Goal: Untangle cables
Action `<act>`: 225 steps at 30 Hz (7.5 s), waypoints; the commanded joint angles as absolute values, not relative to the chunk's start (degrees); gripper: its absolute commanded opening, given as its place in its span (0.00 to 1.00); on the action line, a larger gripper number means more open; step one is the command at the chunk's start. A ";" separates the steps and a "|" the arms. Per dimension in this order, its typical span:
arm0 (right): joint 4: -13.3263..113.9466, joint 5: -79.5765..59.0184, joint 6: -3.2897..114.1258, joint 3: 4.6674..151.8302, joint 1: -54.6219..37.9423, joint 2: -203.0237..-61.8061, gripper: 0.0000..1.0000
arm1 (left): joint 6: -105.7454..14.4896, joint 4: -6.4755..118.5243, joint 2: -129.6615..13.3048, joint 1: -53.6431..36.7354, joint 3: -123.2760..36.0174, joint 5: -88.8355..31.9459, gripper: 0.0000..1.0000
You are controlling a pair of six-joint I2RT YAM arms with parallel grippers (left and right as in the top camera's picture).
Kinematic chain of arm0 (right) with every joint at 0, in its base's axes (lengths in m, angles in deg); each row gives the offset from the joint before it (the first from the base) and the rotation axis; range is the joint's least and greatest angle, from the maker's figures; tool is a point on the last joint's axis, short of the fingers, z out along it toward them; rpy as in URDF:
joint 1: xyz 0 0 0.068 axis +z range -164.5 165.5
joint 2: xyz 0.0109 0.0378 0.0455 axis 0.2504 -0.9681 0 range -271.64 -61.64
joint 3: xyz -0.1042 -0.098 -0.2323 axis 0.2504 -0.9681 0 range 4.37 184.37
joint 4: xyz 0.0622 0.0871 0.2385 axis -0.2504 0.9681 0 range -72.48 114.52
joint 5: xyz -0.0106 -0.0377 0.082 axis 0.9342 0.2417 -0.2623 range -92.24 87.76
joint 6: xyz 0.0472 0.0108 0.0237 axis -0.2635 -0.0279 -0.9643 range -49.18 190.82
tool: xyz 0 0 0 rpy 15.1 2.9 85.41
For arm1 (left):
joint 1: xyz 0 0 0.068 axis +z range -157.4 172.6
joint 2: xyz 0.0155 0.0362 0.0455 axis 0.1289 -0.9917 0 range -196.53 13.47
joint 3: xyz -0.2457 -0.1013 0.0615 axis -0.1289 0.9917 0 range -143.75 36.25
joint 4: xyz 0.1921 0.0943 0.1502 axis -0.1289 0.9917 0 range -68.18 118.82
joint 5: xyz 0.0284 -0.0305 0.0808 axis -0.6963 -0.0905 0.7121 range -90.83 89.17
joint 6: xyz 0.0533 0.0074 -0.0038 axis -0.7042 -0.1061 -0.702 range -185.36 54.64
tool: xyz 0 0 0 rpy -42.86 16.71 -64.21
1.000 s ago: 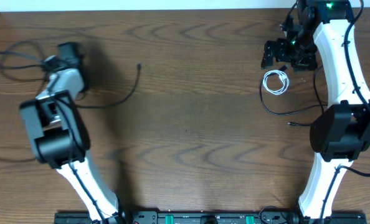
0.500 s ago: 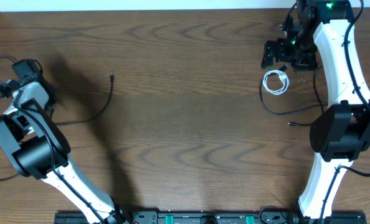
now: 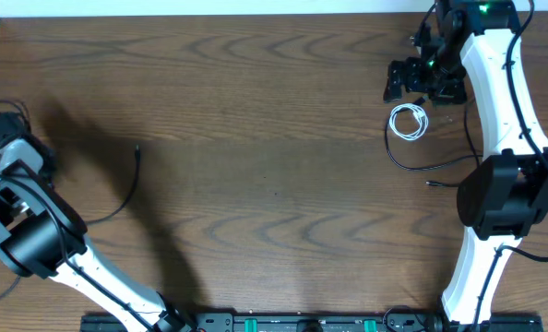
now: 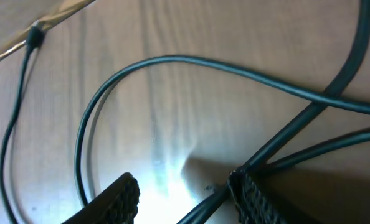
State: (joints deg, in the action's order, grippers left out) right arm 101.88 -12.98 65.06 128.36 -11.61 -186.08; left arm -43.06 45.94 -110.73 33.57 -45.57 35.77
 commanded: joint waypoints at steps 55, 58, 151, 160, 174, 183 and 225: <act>103.78 -19.34 64.25 128.09 -35.41 -166.39 0.99 | -42.45 58.79 -81.64 -22.67 -44.81 -2.65 0.75; 103.65 -19.32 64.27 128.03 -35.37 -166.48 0.99 | -42.45 53.50 -87.06 -29.60 -44.81 -5.23 0.75; 105.47 -18.86 66.63 127.90 -28.96 -166.54 0.99 | -46.71 30.57 -98.25 -48.66 -45.68 -1.25 0.08; 104.70 -19.32 66.67 127.90 -24.77 -166.57 0.99 | -46.75 38.97 -78.91 -47.70 -45.68 -1.28 0.08; 103.63 -19.30 66.67 127.61 -21.16 -168.34 0.99 | -51.21 37.37 -70.23 -42.91 -45.84 -1.21 0.08; 103.21 -19.30 67.26 126.80 -21.16 -168.53 0.99 | -49.57 35.66 -65.62 -26.02 -52.79 -5.89 0.08; 102.21 -19.32 66.61 126.61 -19.04 -174.24 0.99 | -38.19 -0.25 -91.94 15.49 -56.57 -0.34 0.08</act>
